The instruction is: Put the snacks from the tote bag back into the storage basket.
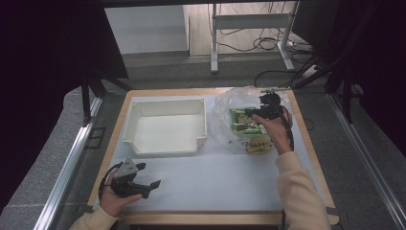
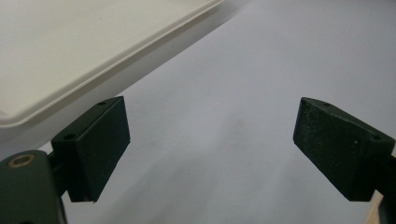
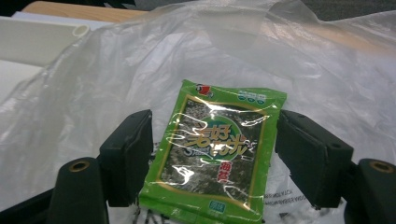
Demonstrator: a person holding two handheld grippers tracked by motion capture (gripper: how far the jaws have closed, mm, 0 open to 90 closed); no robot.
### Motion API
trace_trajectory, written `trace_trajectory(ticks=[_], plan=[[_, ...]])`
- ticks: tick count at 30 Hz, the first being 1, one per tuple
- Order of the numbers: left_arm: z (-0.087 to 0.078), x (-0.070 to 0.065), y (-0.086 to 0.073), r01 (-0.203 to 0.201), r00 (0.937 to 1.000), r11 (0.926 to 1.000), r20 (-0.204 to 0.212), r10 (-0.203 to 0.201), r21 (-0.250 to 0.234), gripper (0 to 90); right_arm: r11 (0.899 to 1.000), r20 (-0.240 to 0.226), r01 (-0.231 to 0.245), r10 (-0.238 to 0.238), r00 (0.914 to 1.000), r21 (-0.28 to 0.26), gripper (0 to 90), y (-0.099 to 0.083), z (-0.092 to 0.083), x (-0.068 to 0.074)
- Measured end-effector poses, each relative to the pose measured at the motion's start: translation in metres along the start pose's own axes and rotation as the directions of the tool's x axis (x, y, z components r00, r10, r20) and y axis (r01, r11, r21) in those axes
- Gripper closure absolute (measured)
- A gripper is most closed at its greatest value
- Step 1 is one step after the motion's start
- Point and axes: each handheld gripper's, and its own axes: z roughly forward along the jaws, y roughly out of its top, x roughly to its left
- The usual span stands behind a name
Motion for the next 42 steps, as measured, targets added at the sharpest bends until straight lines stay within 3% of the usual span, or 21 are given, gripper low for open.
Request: trace_trajectory(ticks=[8, 14, 15, 24, 32, 42], plan=[[0.000, 0.000, 0.001, 0.007, 1.0000, 1.0000, 0.001, -0.007, -0.006, 10.9, 0.999, 0.003, -0.014, 0.014, 0.9999, 0.045, 29.5, 0.001, 0.014, -0.004], [0.000, 0.001, 0.001, 0.010, 1.0000, 0.9999, 0.001, -0.010, -0.006, 10.9, 0.999, 0.003, -0.008, 0.008, 1.0000, 0.051, 32.7, 0.004, 0.021, -0.010], [0.000, 0.001, 0.001, 0.007, 1.0000, 1.0000, -0.001, -0.007, -0.002, 10.9, 0.997, 0.002, -0.012, 0.012, 0.9999, 0.074, 32.6, 0.004, 0.026, -0.013], [0.000, 0.000, 0.001, 0.012, 0.9999, 0.9999, 0.004, -0.012, -0.004, 10.9, 0.991, 0.034, -0.036, 0.032, 0.9989, 0.125, 36.5, 0.002, 0.043, -0.024], [-0.001, 0.001, 0.001, 0.016, 0.9998, 0.9999, 0.008, -0.016, -0.003, 10.9, 0.988, 0.044, -0.051, 0.045, 0.9980, 0.148, 37.8, 0.002, 0.050, -0.026], [0.000, 0.000, 0.001, 0.016, 0.9998, 0.9999, 0.012, -0.016, 0.005, 10.7, 0.979, 0.060, -0.076, 0.066, 0.9960, 0.190, 45.8, -0.002, 0.056, -0.033]])
